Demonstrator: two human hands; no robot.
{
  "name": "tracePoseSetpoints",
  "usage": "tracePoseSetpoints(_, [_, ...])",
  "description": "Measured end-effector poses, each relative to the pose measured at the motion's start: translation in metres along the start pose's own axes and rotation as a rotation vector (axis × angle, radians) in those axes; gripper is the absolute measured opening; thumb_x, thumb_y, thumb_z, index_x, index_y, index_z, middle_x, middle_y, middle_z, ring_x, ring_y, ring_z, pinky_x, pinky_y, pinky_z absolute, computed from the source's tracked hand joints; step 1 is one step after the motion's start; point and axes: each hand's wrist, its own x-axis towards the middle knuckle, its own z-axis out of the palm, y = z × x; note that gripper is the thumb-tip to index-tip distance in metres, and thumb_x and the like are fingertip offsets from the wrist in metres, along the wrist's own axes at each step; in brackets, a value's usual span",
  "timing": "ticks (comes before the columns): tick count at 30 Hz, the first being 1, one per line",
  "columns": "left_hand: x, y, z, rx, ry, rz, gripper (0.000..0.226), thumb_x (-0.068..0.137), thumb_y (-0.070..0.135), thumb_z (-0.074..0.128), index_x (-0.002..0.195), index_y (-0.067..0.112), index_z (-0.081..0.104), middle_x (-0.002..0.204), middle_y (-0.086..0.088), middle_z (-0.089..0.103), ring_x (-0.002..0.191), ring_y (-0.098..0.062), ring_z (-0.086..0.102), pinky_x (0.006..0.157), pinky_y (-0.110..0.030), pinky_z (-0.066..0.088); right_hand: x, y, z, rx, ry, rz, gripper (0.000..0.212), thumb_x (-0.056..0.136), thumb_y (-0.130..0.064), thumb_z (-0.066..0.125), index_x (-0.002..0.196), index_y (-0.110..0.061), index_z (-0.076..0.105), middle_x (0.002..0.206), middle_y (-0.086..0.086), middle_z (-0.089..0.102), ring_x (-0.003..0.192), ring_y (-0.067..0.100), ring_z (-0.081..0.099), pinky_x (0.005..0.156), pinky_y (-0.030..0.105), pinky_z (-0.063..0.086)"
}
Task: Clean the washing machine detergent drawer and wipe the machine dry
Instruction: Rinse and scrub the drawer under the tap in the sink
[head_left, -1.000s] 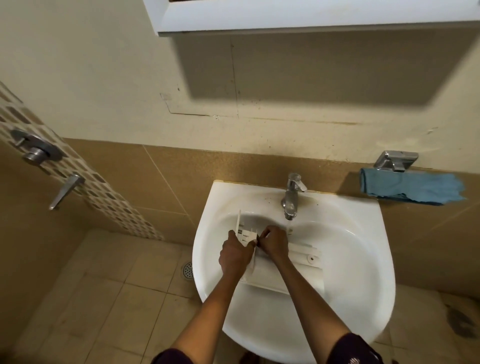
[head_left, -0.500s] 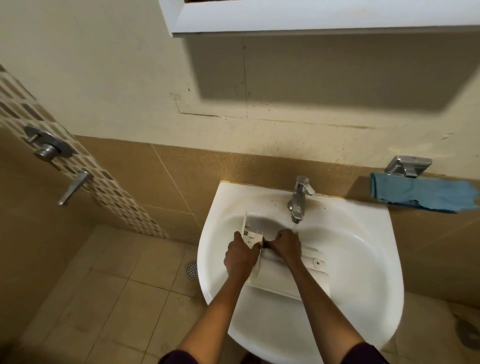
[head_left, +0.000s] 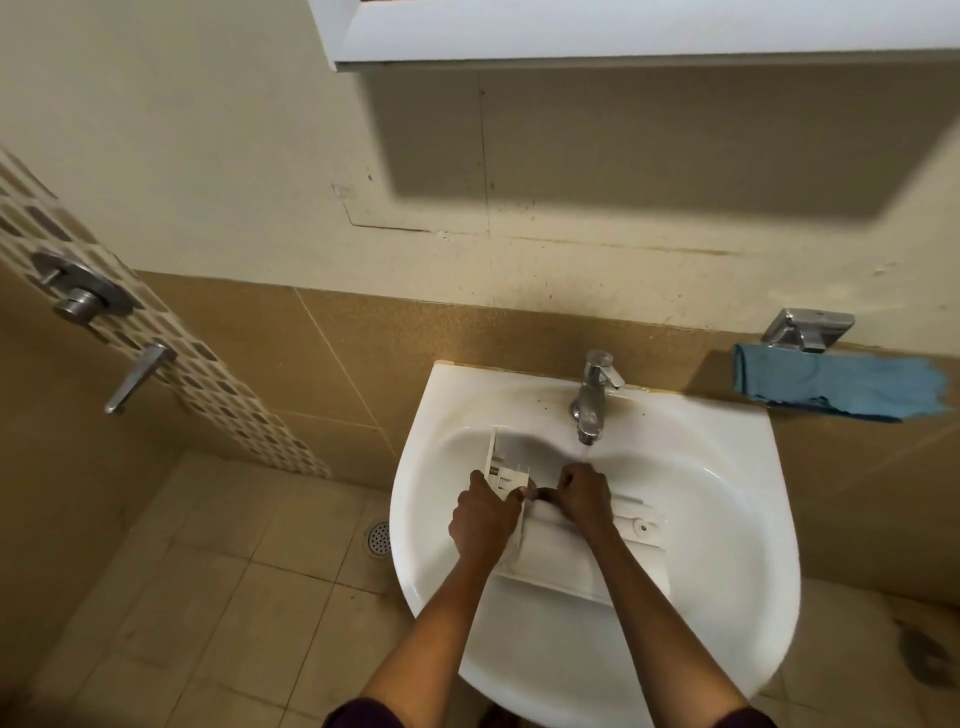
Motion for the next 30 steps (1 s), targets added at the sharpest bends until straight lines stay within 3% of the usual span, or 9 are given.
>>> tracePoseSetpoints(8, [0.001, -0.002, -0.001, 0.016, 0.004, 0.003, 0.054, 0.086, 0.050, 0.056, 0.121, 0.012, 0.042, 0.120, -0.010, 0.058, 0.112, -0.031, 0.055, 0.089, -0.037, 0.043, 0.001, 0.026, -0.038, -0.090, -0.097, 0.105, 0.048, 0.067, -0.035, 0.082, 0.053, -0.017, 0.040, 0.058, -0.002, 0.045, 0.073, 0.022, 0.052, 0.063, 0.025, 0.035])
tracePoseSetpoints(12, [0.001, -0.003, 0.000, 0.014, 0.005, 0.011, 0.053, 0.086, 0.050, 0.056, 0.121, 0.012, 0.042, 0.120, -0.009, 0.059, 0.112, -0.030, 0.056, 0.089, -0.036, 0.043, -0.004, 0.025, -0.048, -0.126, -0.102, 0.142, 0.038, 0.072, -0.020, 0.079, 0.059, -0.016, 0.044, 0.071, 0.003, 0.052, 0.079, 0.022, 0.052, 0.063, 0.025, 0.035])
tracePoseSetpoints(14, [0.001, -0.004, 0.000, 0.012, 0.015, 0.020, 0.053, 0.086, 0.050, 0.056, 0.121, 0.012, 0.042, 0.121, -0.009, 0.058, 0.112, -0.030, 0.056, 0.089, -0.036, 0.043, -0.005, 0.015, -0.050, 0.190, -0.087, 0.169, 0.022, 0.074, -0.007, 0.075, 0.069, -0.014, 0.055, 0.081, 0.008, 0.058, 0.075, 0.022, 0.054, 0.059, 0.026, 0.040])
tracePoseSetpoints(16, [0.000, -0.006, 0.001, 0.011, 0.035, 0.031, 0.054, 0.085, 0.051, 0.057, 0.120, 0.012, 0.042, 0.120, -0.009, 0.059, 0.111, -0.030, 0.056, 0.088, -0.036, 0.044, -0.003, 0.004, -0.047, 0.876, -0.163, 0.293, 0.008, 0.087, -0.001, 0.059, 0.081, -0.005, 0.060, 0.087, 0.015, 0.062, 0.073, 0.020, 0.056, 0.066, 0.027, 0.051])
tracePoseSetpoints(18, [-0.003, -0.007, 0.002, -0.004, 0.055, 0.035, 0.060, 0.079, 0.056, 0.062, 0.117, 0.014, 0.042, 0.115, -0.006, 0.060, 0.108, -0.029, 0.057, 0.084, -0.036, 0.045, 0.002, -0.004, -0.045, 1.412, -0.212, 0.446, 0.019, 0.096, 0.003, 0.040, 0.086, 0.004, 0.056, 0.079, 0.015, 0.067, 0.080, 0.022, 0.057, 0.081, 0.033, 0.053])
tracePoseSetpoints(20, [-0.007, -0.007, 0.002, -0.022, 0.067, 0.037, 0.067, 0.072, 0.060, 0.067, 0.114, 0.015, 0.043, 0.111, -0.005, 0.060, 0.104, -0.028, 0.059, 0.080, -0.034, 0.044, 0.007, -0.010, -0.046, 1.573, -0.202, 0.544, 0.022, 0.097, 0.004, 0.034, 0.086, 0.005, 0.054, 0.066, 0.012, 0.069, 0.079, 0.024, 0.056, 0.074, 0.032, 0.056])
tracePoseSetpoints(23, [-0.006, -0.008, 0.004, -0.058, 0.085, 0.021, 0.064, 0.074, 0.053, 0.068, 0.117, 0.014, 0.042, 0.114, -0.007, 0.060, 0.105, -0.030, 0.059, 0.083, -0.036, 0.046, 0.003, -0.019, -0.045, 1.333, -0.201, 0.446, 0.027, 0.096, 0.007, 0.034, 0.080, 0.002, 0.055, 0.072, 0.011, 0.061, 0.071, 0.021, 0.053, 0.049, 0.022, 0.055])
tracePoseSetpoints(27, [-0.002, -0.009, 0.005, -0.102, 0.114, 0.031, 0.065, 0.076, 0.050, 0.068, 0.123, 0.013, 0.041, 0.116, -0.008, 0.060, 0.107, -0.031, 0.058, 0.085, -0.038, 0.047, -0.009, -0.013, -0.035, 0.427, -0.334, 0.063, 0.028, 0.092, 0.006, 0.044, 0.077, 0.003, 0.067, 0.064, 0.006, 0.067, 0.065, 0.020, 0.061, 0.072, 0.029, 0.052])
tracePoseSetpoints(30, [-0.004, -0.010, 0.008, -0.129, 0.139, 0.080, 0.066, 0.076, 0.051, 0.068, 0.124, 0.015, 0.042, 0.116, -0.006, 0.060, 0.106, -0.029, 0.058, 0.084, -0.038, 0.047, -0.010, 0.002, -0.037, -0.166, -0.013, -0.023, 0.019, 0.089, -0.008, 0.054, 0.095, 0.004, 0.068, 0.097, 0.015, 0.068, 0.097, 0.028, 0.062, 0.079, 0.027, 0.042])
